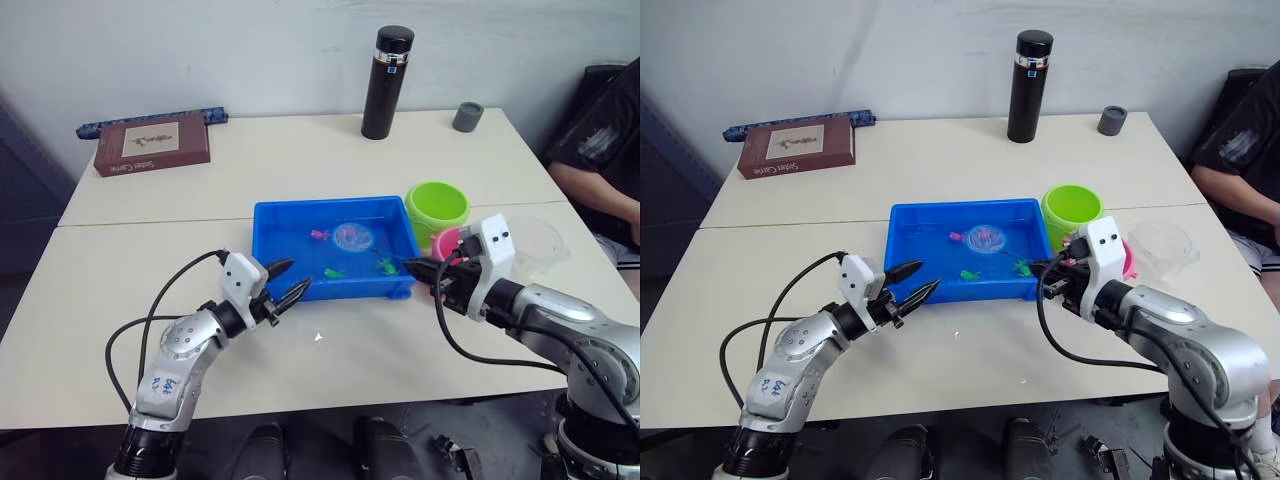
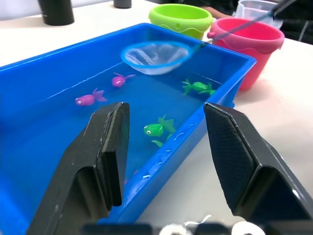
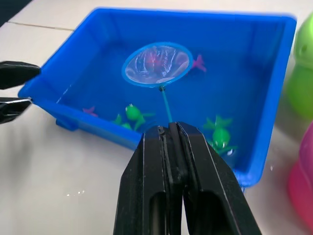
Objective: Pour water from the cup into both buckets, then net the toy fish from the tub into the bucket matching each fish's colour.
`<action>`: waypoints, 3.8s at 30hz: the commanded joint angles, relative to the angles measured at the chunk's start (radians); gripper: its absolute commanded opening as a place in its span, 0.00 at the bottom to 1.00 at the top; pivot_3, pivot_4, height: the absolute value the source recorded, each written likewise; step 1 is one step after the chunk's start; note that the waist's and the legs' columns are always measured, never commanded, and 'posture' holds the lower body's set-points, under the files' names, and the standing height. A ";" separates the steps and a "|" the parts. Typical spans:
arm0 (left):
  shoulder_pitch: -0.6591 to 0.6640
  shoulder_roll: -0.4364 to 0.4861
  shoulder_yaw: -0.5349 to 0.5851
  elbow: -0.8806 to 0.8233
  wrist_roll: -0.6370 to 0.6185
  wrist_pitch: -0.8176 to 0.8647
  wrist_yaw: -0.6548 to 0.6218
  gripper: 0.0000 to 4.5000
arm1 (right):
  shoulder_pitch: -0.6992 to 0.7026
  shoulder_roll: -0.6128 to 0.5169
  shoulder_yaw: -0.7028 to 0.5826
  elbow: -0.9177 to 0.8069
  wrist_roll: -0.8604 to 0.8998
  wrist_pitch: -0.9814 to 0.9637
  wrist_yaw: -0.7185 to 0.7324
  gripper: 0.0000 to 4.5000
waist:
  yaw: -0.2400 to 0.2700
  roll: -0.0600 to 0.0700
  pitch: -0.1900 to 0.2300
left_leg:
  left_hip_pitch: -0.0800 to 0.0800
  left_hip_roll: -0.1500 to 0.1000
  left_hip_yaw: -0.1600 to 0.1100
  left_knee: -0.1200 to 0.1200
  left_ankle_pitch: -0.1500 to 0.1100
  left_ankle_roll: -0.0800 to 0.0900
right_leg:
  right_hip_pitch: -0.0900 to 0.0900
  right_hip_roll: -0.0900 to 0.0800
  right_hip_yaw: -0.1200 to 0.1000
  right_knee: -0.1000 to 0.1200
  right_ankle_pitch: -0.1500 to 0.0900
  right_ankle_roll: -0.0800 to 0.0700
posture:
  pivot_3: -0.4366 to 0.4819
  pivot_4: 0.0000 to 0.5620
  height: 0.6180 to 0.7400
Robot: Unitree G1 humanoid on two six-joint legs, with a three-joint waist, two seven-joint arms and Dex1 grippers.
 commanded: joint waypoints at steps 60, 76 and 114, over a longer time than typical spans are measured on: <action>0.071 -0.012 0.005 -0.121 0.010 -0.007 0.103 0.59 | -0.180 0.030 0.169 0.376 -0.199 -0.282 0.035 0.00 | -0.004 0.000 0.000 | -0.001 0.000 0.002 -0.005 0.000 0.000 | -0.002 0.001 0.001 -0.004 0.000 0.000 | 0.48 0.27 1.00; 0.028 -0.014 -0.007 -0.067 0.006 -0.012 0.057 0.59 | 0.009 0.024 0.073 -0.026 -0.184 -0.303 -0.050 0.00 | -0.002 0.000 0.000 | -0.001 0.001 0.002 -0.006 0.000 -0.001 | -0.002 0.000 0.000 -0.005 0.000 0.000 | 0.48 0.27 1.00; -0.110 -0.043 -0.060 0.104 0.004 -0.057 -0.089 0.59 | 0.780 -0.091 -0.122 -0.134 -0.820 -1.061 -0.065 0.00 | 0.000 0.000 0.000 | -0.001 0.000 0.009 -0.004 0.000 0.000 | 0.001 0.003 0.000 -0.010 0.000 0.000 | 0.48 0.27 1.00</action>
